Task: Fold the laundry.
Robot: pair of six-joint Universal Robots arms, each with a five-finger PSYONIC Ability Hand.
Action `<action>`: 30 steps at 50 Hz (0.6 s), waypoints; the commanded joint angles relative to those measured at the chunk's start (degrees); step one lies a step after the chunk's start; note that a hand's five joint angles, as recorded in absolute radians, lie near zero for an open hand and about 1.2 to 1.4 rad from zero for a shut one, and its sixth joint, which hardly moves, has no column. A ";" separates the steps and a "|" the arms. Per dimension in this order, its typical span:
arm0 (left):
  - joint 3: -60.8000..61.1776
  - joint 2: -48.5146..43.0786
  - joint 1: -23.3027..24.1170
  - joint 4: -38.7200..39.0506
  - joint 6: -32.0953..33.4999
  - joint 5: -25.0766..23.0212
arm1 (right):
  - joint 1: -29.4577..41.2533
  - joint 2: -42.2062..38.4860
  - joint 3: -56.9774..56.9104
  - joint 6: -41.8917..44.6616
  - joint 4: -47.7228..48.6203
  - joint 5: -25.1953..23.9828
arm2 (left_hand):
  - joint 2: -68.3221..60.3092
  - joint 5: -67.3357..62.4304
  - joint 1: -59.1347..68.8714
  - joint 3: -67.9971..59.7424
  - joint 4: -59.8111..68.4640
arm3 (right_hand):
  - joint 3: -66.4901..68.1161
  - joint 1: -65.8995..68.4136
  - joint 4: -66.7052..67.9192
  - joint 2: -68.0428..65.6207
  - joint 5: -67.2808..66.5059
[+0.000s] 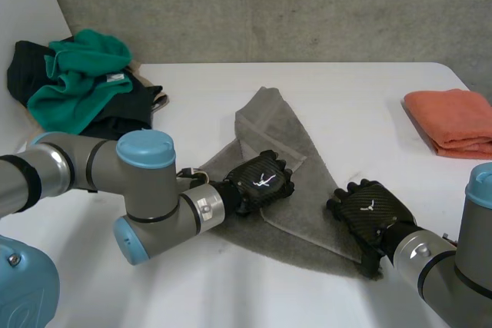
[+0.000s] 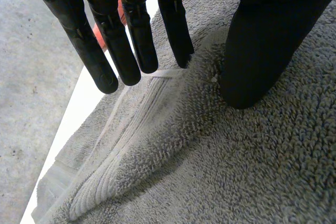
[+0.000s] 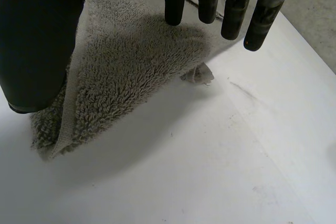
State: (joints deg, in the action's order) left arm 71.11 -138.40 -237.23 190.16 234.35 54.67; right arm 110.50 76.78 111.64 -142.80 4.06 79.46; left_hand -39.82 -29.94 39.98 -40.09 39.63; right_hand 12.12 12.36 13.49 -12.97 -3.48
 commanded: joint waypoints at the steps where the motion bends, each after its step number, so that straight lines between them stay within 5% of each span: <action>1: -0.09 -0.12 0.19 -0.05 0.05 1.31 | -0.10 0.21 -0.02 -0.02 -0.02 0.08 | -16.94 -16.82 16.78 -16.67 17.13 | -2.12 -2.36 -3.49 2.97 3.48; 4: -0.27 -0.12 0.28 0.21 0.14 1.66 | -0.10 0.21 -0.10 -0.02 0.07 0.08 | -40.11 -39.99 39.95 -39.84 40.30 | -2.12 -2.36 -3.49 2.97 3.48; 7: -1.41 0.76 0.81 0.56 -0.30 4.20 | -0.80 0.30 -0.10 -1.07 0.42 0.17 | -40.18 -40.06 40.02 -39.91 40.37 | -2.12 -2.36 -3.49 2.97 3.48; 13: -4.31 6.38 2.83 3.72 -1.96 17.30 | -2.39 1.70 -0.98 -7.39 2.61 1.92 | -40.18 -40.06 40.02 -39.91 40.37 | -2.12 -2.36 -3.49 2.97 3.48; 23: -1.50 21.57 3.00 5.31 -15.14 22.13 | -3.88 1.89 -3.79 -43.75 -3.78 4.13 | -40.18 -40.06 40.02 -39.91 40.37 | -2.12 -2.36 -3.49 2.97 3.48; 30: -1.85 25.28 3.18 5.31 -15.68 26.89 | -2.48 -3.12 -6.60 -55.83 -6.97 2.11 | -40.18 -40.06 40.02 -39.91 40.37 | -2.12 -2.36 -3.49 2.97 3.48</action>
State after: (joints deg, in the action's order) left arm 69.56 -116.24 -234.20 195.57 219.06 77.62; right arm 106.67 78.21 107.42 -188.18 -0.02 83.60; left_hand -68.47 -55.78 65.02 -68.08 68.52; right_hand 11.97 12.36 13.22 -10.54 -3.04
